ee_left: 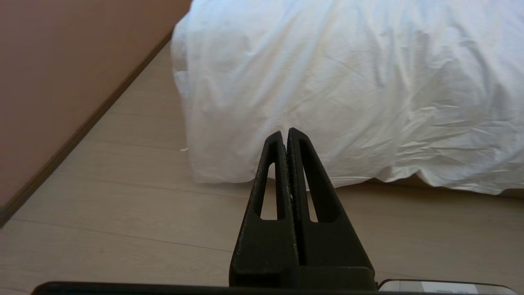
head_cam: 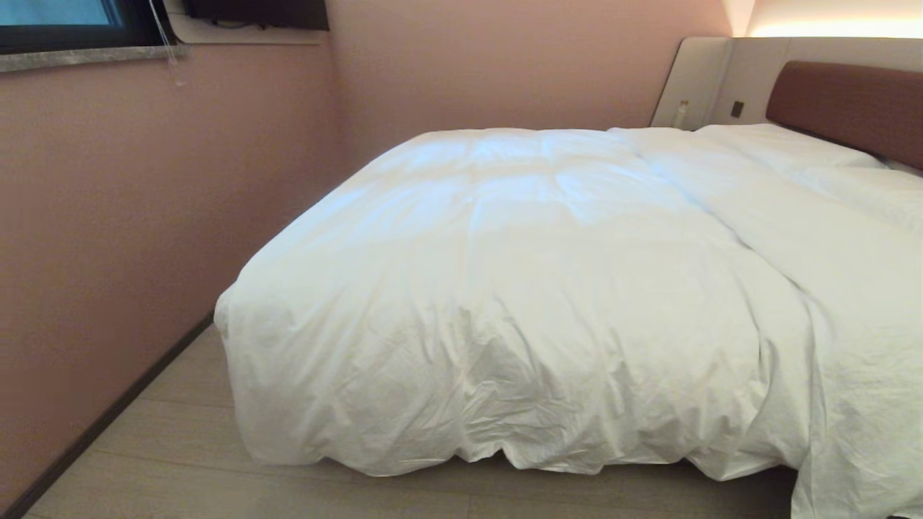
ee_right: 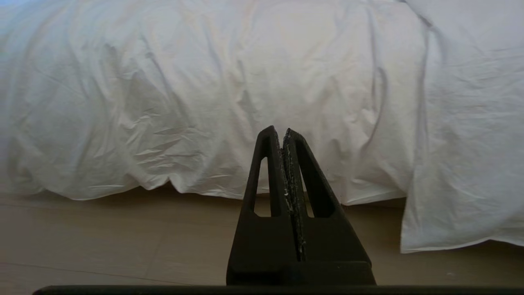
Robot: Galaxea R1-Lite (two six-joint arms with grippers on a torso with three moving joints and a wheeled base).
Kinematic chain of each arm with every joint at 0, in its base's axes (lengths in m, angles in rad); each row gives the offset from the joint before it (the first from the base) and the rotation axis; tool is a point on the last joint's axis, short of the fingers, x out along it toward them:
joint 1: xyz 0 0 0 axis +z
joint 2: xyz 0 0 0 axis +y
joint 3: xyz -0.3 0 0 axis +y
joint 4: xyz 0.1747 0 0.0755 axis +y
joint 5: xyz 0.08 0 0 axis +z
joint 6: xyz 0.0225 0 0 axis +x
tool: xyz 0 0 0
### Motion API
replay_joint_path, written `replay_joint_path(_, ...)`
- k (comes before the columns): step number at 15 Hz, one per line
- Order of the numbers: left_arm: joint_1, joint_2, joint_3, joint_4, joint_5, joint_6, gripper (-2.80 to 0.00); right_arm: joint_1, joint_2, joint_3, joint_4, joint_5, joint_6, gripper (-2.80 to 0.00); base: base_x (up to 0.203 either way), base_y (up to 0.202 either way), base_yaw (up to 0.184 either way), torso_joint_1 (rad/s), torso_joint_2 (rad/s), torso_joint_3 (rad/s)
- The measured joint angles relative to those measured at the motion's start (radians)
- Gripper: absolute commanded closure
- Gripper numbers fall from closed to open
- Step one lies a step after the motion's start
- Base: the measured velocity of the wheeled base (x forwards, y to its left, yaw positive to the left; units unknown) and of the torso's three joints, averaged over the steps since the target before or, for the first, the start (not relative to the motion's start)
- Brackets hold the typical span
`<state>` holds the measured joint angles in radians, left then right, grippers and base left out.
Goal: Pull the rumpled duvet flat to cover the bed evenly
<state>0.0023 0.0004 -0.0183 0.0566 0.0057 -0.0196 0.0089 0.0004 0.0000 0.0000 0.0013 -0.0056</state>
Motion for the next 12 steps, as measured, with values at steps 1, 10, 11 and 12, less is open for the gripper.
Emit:
replay_joint_path(1, 0.0, 0.0, 0.0, -0.001, 0.0, 0.0, 0.0, 0.0, 0.0, 0.0, 0.0, 0.0, 0.0, 0.0, 0.0, 0.195, -0.002, 0.001, 0.0, 0.002)
replay_joint_path(10, 0.0, 0.0, 0.0, 0.0, 0.0, -0.002, 0.0, 0.0, 0.0, 0.0, 0.0, 0.0, 0.0, 0.0, 0.0, 0.194, -0.001, 0.003, 0.0, 0.002)
replay_joint_path(11, 0.0, 0.0, 0.0, 0.0, 0.0, -0.005, 0.0, 0.0, 0.0, 0.0, 0.0, 0.0, 0.0, 0.0, 0.0, 0.189, 0.001, 0.002, 0.0, 0.004)
replay_joint_path(12, 0.0, 0.0, 0.0, 0.0, 0.001, -0.008, 0.0, 0.0, 0.0, 0.0, 0.0, 0.0, 0.0, 0.0, 0.0, 0.195, -0.001, 0.007, 0.0, 0.0)
